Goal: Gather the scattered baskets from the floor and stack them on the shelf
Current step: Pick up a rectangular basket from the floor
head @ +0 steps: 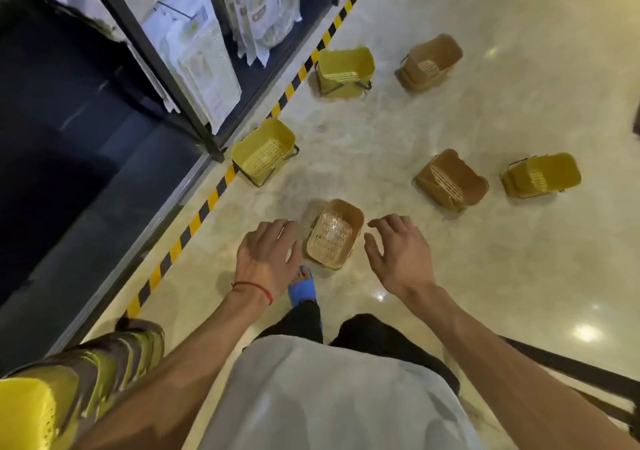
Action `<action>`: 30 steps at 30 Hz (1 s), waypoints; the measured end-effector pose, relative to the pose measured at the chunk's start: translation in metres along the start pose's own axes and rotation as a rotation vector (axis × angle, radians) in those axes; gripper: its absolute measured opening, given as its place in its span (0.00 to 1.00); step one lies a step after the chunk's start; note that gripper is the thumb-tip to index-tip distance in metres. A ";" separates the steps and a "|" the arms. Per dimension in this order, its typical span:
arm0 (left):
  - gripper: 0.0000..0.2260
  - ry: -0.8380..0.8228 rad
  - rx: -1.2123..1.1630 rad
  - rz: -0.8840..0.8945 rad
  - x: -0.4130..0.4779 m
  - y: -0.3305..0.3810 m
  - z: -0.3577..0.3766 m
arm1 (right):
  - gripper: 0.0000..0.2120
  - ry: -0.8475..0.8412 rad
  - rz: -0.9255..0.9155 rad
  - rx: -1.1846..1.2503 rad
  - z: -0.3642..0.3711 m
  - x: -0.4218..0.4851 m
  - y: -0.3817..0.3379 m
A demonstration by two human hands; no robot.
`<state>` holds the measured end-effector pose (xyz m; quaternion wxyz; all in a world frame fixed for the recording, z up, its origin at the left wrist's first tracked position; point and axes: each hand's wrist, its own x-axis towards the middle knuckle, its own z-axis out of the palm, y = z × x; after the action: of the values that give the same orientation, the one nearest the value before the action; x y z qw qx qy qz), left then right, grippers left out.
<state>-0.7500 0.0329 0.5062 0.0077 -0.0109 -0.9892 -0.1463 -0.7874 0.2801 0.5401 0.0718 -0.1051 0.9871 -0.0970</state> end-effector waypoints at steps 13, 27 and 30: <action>0.17 -0.050 0.127 -0.380 0.077 0.025 0.027 | 0.19 -0.182 -0.408 -0.115 0.000 0.171 0.067; 0.18 -0.132 0.071 -0.965 0.084 0.163 0.095 | 0.12 -0.314 -1.046 -0.340 0.040 0.286 0.146; 0.19 -0.160 0.044 -1.029 0.074 0.169 0.126 | 0.12 -0.331 -1.076 -0.352 0.068 0.287 0.154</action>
<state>-0.8214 0.2324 0.4359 -0.1408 0.4657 -0.8669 -0.1088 -1.0844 0.3524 0.4073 0.1472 -0.6150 0.7721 0.0634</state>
